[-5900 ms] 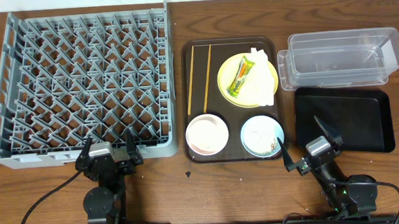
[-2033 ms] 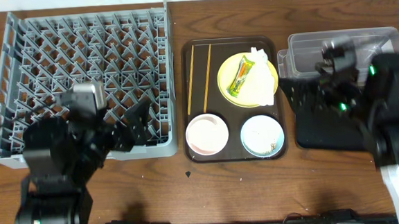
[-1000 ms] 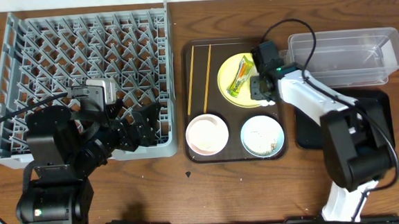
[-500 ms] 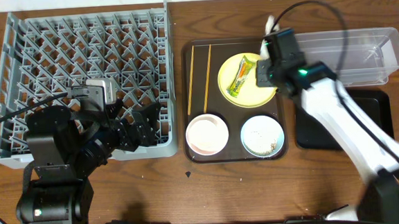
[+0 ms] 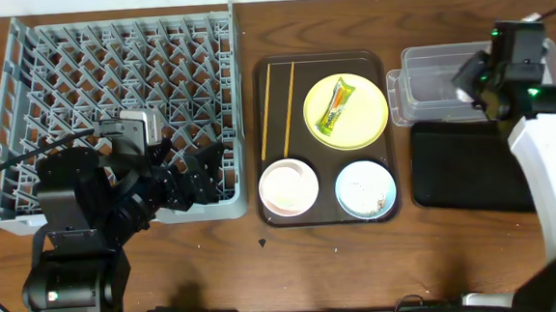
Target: Sort waste into correct bins and load items into the dishwasher
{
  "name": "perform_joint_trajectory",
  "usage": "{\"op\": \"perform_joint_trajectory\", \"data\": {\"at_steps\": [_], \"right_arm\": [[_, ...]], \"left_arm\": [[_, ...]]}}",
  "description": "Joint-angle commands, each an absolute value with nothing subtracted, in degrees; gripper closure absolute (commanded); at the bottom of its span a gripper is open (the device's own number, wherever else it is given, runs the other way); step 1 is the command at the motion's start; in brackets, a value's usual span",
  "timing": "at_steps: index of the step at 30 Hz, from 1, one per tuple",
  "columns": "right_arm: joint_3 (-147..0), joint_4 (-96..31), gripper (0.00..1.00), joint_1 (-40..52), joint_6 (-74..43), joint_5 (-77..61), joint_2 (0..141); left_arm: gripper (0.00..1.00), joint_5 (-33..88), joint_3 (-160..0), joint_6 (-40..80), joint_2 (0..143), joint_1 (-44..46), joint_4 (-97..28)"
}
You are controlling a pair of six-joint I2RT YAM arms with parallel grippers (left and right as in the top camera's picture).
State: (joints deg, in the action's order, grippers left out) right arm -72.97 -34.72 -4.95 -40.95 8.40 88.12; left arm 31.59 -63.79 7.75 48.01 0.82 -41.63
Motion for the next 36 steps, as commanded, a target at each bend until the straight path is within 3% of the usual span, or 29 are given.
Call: {"op": "perform_joint_trajectory", "data": {"at_steps": [1,6,7,9,12,18,21,28,36], "right_arm": [[-72.53,-32.08,0.99,-6.31,-49.78,6.76,92.14],[-72.53,-27.66,0.99,-5.43,-53.23,6.74,98.08],[-72.53,-27.59,0.92,-5.23,-53.19,6.15,98.76],[-72.58,-27.53,0.66,-4.67,-50.98,3.66,98.87],[-72.99,-25.93,0.55,-3.57,-46.37,-0.12,96.82],[-73.19,-21.63,0.54,4.01,-23.2,-16.01,89.91],[-72.95,-25.87,0.49,13.65,-11.14,-14.68,89.78],[-72.25,-23.33,0.46,24.95,-17.3,11.7,100.97],[-72.25,-13.39,0.45,25.69,-24.43,12.34,114.8]], "left_arm": [[0.04,32.56,-64.73,8.25,47.86,0.69,-41.58],[0.04,32.56,-64.73,8.25,47.86,0.69,-41.56],[0.04,32.56,-64.73,8.25,47.86,0.69,-41.58],[0.04,32.56,-64.73,8.25,47.86,0.69,-41.56],[0.04,32.56,-64.73,8.25,47.86,0.69,-41.58],[0.04,32.56,-64.73,8.25,47.86,0.69,-41.56],[0.04,32.56,-64.73,8.25,47.86,0.69,-41.56],[0.04,32.56,-64.73,8.25,47.86,0.69,-41.58],[0.04,32.56,-64.73,8.25,47.86,0.69,-41.56]]}}
